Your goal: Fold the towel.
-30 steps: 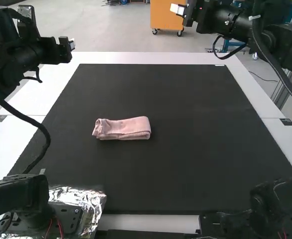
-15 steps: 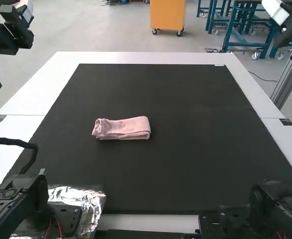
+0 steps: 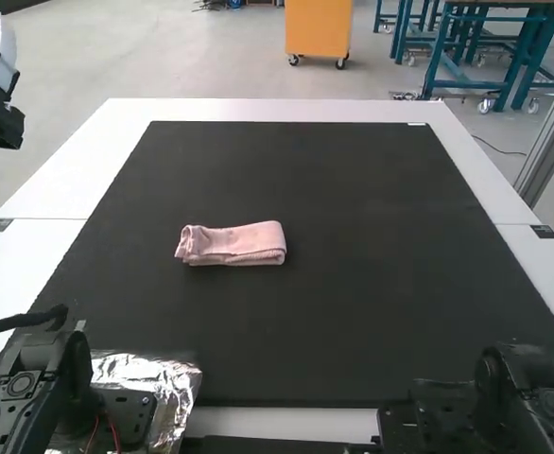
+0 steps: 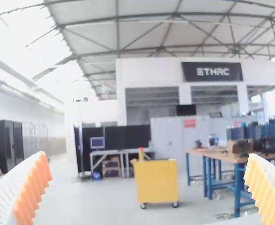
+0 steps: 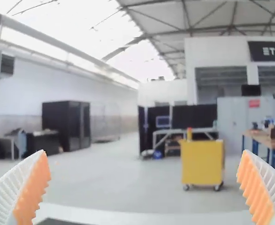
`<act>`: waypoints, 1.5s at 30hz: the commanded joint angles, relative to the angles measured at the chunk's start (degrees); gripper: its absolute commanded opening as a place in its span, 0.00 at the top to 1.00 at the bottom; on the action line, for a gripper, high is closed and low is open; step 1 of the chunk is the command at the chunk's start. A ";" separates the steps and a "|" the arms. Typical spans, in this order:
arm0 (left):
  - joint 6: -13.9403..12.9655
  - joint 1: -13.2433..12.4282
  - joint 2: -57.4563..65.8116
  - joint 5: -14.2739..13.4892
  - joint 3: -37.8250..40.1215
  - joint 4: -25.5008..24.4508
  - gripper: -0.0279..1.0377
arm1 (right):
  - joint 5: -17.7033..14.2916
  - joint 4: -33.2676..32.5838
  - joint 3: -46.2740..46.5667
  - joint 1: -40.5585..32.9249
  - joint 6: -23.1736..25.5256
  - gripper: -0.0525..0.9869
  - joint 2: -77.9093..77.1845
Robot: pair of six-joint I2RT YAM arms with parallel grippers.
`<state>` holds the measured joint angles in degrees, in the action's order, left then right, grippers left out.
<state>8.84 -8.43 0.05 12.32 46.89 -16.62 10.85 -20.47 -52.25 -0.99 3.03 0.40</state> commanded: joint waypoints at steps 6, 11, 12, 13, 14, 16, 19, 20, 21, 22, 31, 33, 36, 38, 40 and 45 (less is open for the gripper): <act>-3.83 -0.89 -0.05 5.53 -12.27 8.98 0.07 | -8.57 12.47 15.42 0.47 -10.32 0.07 -0.32; -4.45 -0.98 -0.05 4.47 -25.45 25.67 0.07 | -11.38 32.42 29.22 0.47 -10.32 0.07 -0.23; -5.24 -0.98 0.03 4.47 -27.91 28.31 0.07 | -11.47 35.50 32.03 0.47 -10.32 0.07 -0.23; -6.29 -1.07 0.03 4.38 -30.19 29.37 0.07 | -11.12 36.99 34.23 0.47 -10.32 0.07 -0.23; -9.54 -1.07 0.03 3.68 -32.39 30.07 0.07 | -10.85 37.08 36.25 0.47 -10.32 0.07 -0.23; -11.92 -0.89 -0.05 2.01 -36.52 30.16 0.07 | -11.12 37.17 40.03 0.47 -10.23 0.07 -0.32; -13.59 -0.71 -0.05 -3.44 -41.88 30.60 0.07 | -11.12 38.05 44.95 0.47 -9.27 0.07 -0.32; -13.50 -0.71 -0.05 -6.08 -43.55 31.83 0.07 | -11.12 38.05 46.36 0.47 -7.60 0.07 -0.32; -13.41 -0.63 -0.05 -8.27 -45.14 32.88 0.07 | -11.29 38.05 47.85 0.47 -6.45 0.07 -0.32; -12.27 -0.63 -0.05 -10.03 -46.63 34.29 0.07 | -11.56 38.14 49.26 0.47 -6.45 0.07 -0.23; 9.79 -0.54 -0.05 -12.23 -46.89 15.04 0.06 | -11.99 20.47 52.34 0.56 -11.11 0.07 -0.32; 10.67 -0.98 -0.05 -12.23 -46.89 14.69 0.06 | -11.56 20.56 52.34 0.64 -11.03 0.07 -0.40; 11.64 -1.15 -0.05 -12.32 -46.89 14.42 0.06 | -11.38 20.47 52.34 0.64 -11.11 0.07 -0.32; 11.64 -1.24 -0.05 -12.32 -46.89 14.42 0.06 | -11.38 20.47 52.34 0.64 -11.03 0.07 -0.40; 11.64 -1.24 -0.05 -12.32 -46.89 14.42 0.06 | -11.38 20.47 52.34 0.64 -11.03 0.07 -0.40; 11.64 -1.24 -0.05 -12.32 -46.89 14.42 0.06 | -11.38 20.47 52.34 0.56 -11.03 0.07 -0.40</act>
<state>19.62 -8.99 0.10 0.80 0.32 -2.37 -0.71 0.16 -0.32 -0.99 -7.35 0.56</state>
